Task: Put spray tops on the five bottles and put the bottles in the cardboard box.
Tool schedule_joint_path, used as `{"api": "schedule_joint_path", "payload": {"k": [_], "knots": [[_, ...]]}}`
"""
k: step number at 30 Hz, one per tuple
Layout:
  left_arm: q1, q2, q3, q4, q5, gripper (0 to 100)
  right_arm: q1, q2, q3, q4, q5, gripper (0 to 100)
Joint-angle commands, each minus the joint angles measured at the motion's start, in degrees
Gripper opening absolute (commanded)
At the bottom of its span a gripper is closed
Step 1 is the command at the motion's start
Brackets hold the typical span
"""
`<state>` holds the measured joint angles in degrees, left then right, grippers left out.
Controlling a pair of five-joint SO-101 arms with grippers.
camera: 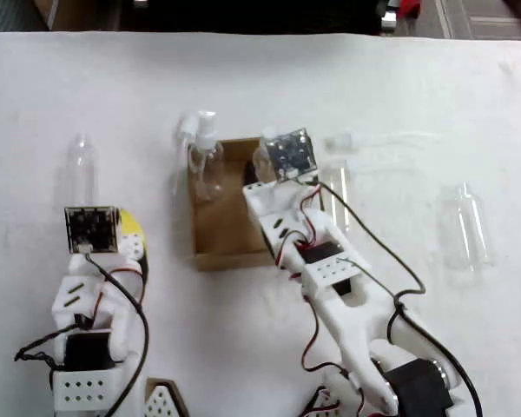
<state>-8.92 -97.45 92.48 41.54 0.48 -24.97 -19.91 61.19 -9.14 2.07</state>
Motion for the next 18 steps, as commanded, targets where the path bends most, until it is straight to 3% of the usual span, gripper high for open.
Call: {"api": "schedule_joint_path", "payload": {"k": [1, 7, 13, 18], "knots": [[1.01, -0.22, -3.34, -0.09, 0.09, 2, -0.31, -0.48, -0.7, -0.31, 0.79, 25.8], [1.01, -0.22, -3.25, -0.09, 0.09, 2, -0.48, -0.75, -0.79, -0.31, 0.7, 26.2], [1.01, -0.22, -3.25, -0.09, 0.09, 2, -0.48, -0.84, -0.7, -0.31, 0.7, 37.8], [1.01, -0.22, -3.25, -0.09, 0.09, 2, -0.48, -1.71, -0.97, -0.31, 0.88, 38.1]]}}
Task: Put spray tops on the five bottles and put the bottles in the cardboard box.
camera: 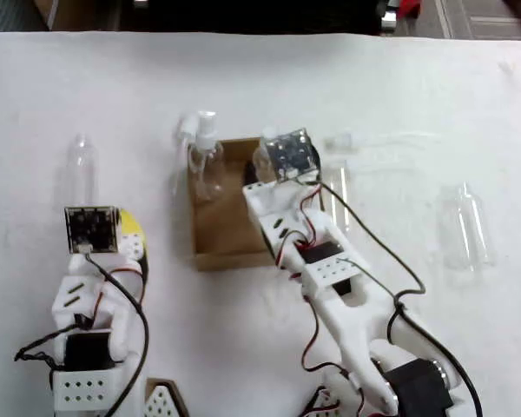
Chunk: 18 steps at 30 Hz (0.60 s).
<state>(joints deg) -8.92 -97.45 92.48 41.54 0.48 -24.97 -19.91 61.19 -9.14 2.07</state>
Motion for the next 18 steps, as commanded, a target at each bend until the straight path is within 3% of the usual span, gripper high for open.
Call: {"api": "schedule_joint_path", "payload": {"k": [1, 6, 18], "knots": [[1.01, -0.22, -3.25, -0.09, 0.09, 2, -0.57, -2.68, -0.7, -0.31, 0.88, 38.1], [1.01, -0.22, -3.16, -0.09, 0.09, 2, -0.4, -10.42, -0.44, 4.7, 0.7, 38.1], [1.01, -0.22, -3.08, -0.09, 0.09, 2, -0.13, -40.75, -0.79, 30.46, 1.14, 37.9]]}}
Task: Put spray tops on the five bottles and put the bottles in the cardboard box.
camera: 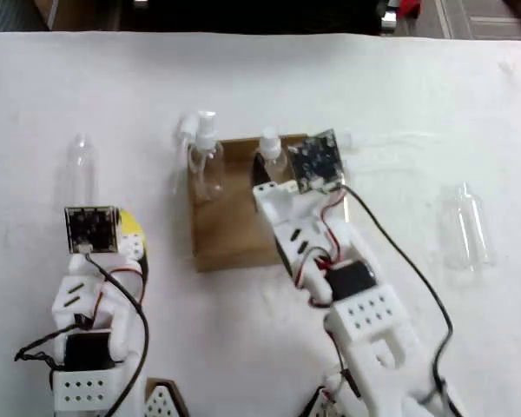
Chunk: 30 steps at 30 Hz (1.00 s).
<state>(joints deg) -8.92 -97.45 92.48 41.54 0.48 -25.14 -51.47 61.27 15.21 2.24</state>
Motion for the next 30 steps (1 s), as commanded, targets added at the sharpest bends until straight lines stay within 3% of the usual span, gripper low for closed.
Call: {"api": "schedule_joint_path", "payload": {"k": [1, 3, 7, 9, 16, 23, 30], "knots": [[1.01, -0.22, -3.08, -0.09, 0.09, 2, 0.04, -12.44, -1.41, 9.27, 0.97, 37.3], [1.01, -0.22, -3.08, -0.09, 0.09, 2, 0.13, -17.98, -3.08, 16.84, 1.05, 30.0], [1.01, -0.22, -3.08, -0.09, 0.09, 2, 1.8, -23.16, -3.34, 23.08, 1.67, 0.2], [1.01, -0.22, -3.08, -0.09, 0.09, 2, 3.56, -22.11, -2.46, 23.43, 5.45, 5.2], [1.01, -0.22, -2.99, 0.0, 0.09, 2, 4.7, -7.96, -0.18, 22.2, 12.22, 1.6], [0.84, -0.22, -2.99, 0.09, 0.09, 2, 4.88, 12.44, -0.79, 10.15, 12.75, 1.7], [0.92, -0.22, -2.99, 0.09, 0.09, 2, 6.29, 23.52, -2.11, 1.36, 12.75, 1.7]]}}
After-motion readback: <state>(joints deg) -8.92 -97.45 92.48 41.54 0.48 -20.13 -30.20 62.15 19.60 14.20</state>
